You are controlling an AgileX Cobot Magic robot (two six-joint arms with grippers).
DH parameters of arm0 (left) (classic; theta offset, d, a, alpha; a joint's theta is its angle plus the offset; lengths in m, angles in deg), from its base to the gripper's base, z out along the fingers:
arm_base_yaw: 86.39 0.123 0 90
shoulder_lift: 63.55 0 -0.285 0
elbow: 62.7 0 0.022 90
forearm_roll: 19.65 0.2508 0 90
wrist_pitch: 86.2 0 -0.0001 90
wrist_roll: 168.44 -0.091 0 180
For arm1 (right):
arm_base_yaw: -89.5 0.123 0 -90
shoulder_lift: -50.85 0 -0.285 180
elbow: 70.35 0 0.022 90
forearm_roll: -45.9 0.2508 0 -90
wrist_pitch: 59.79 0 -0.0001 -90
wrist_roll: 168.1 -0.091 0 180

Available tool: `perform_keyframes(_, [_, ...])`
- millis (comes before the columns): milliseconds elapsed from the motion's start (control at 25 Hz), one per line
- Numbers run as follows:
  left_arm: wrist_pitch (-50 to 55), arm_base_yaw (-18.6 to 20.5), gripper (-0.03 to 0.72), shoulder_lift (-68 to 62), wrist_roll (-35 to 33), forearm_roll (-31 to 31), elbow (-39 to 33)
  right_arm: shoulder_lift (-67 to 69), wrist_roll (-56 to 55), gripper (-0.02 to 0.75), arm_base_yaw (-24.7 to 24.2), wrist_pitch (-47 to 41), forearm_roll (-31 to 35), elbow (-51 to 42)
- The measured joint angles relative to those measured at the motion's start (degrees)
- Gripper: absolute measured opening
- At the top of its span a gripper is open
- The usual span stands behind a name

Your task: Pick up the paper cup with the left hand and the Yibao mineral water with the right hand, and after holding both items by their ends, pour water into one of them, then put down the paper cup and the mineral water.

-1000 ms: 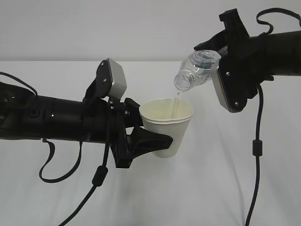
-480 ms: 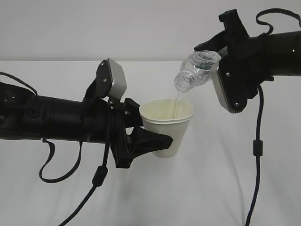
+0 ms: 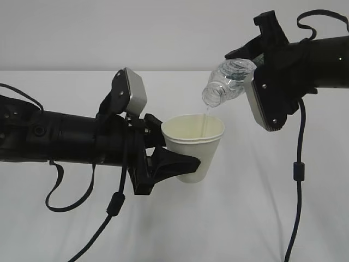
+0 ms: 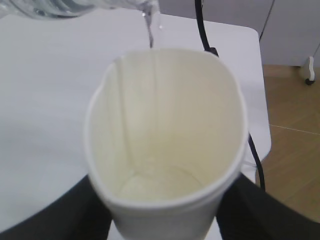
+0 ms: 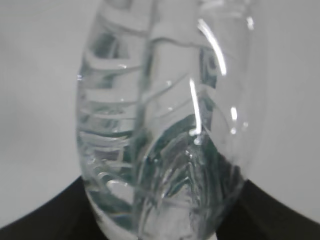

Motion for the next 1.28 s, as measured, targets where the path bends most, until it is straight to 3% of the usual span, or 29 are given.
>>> perform_keyframes(1280, [0.09,0.00,0.401,0.00,-2.01,0.00,0.00,0.00,0.38,0.424,0.00,0.10,-1.97,1.02])
